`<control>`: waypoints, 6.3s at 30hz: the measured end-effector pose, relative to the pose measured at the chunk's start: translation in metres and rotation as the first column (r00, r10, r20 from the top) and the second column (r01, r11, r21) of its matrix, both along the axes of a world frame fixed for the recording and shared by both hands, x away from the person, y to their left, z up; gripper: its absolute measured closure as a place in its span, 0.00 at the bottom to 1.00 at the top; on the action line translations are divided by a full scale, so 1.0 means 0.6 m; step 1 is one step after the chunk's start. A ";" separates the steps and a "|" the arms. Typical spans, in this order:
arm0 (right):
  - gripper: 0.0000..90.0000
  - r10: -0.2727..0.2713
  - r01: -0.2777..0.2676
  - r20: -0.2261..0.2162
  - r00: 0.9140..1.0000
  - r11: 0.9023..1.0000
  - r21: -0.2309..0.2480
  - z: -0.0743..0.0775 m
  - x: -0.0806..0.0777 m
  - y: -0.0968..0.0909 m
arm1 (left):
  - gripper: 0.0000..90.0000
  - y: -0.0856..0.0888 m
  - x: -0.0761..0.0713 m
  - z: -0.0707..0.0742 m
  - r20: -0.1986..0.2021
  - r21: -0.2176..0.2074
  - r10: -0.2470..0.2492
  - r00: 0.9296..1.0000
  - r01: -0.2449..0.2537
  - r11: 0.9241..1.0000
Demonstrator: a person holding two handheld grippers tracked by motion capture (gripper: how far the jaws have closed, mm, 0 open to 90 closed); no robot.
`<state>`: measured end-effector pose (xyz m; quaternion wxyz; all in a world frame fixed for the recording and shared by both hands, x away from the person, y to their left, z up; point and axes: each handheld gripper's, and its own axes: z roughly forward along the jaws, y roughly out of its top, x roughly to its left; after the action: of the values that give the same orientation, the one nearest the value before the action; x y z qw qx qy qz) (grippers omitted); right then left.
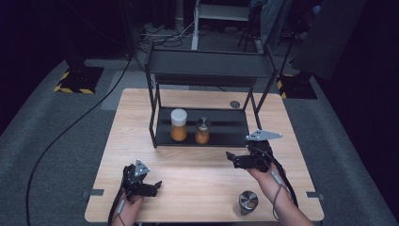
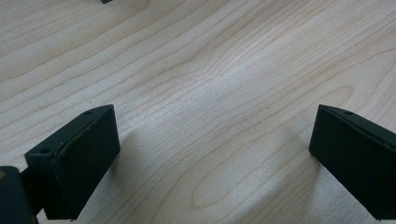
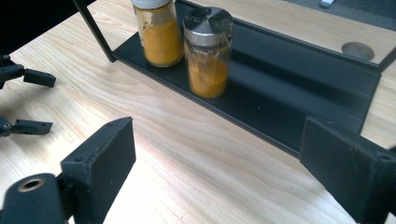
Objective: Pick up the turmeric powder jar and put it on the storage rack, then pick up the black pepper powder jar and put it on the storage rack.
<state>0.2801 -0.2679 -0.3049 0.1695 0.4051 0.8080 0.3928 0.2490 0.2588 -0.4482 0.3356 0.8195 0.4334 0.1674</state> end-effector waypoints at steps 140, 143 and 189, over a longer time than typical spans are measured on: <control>0.35 0.071 -0.081 -0.090 0.993 0.991 -0.111 -0.026 -0.063 -0.050 | 0.02 -0.016 0.000 0.000 0.000 -0.002 0.062 0.998 -0.062 0.998; 0.35 0.075 -0.085 -0.086 0.993 0.990 -0.110 -0.020 -0.052 -0.048 | 0.02 -0.014 0.000 0.000 0.001 0.000 0.059 0.998 -0.059 0.998; 0.35 0.041 -0.055 -0.085 0.996 0.984 -0.167 0.011 0.154 0.024 | 0.01 -0.014 0.000 0.000 0.000 0.000 0.059 0.998 -0.059 0.998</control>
<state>0.3724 -0.2533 -0.2986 0.1608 0.3851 0.8542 0.3100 0.2489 0.2503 -0.4484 0.3304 0.8064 0.4573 0.1771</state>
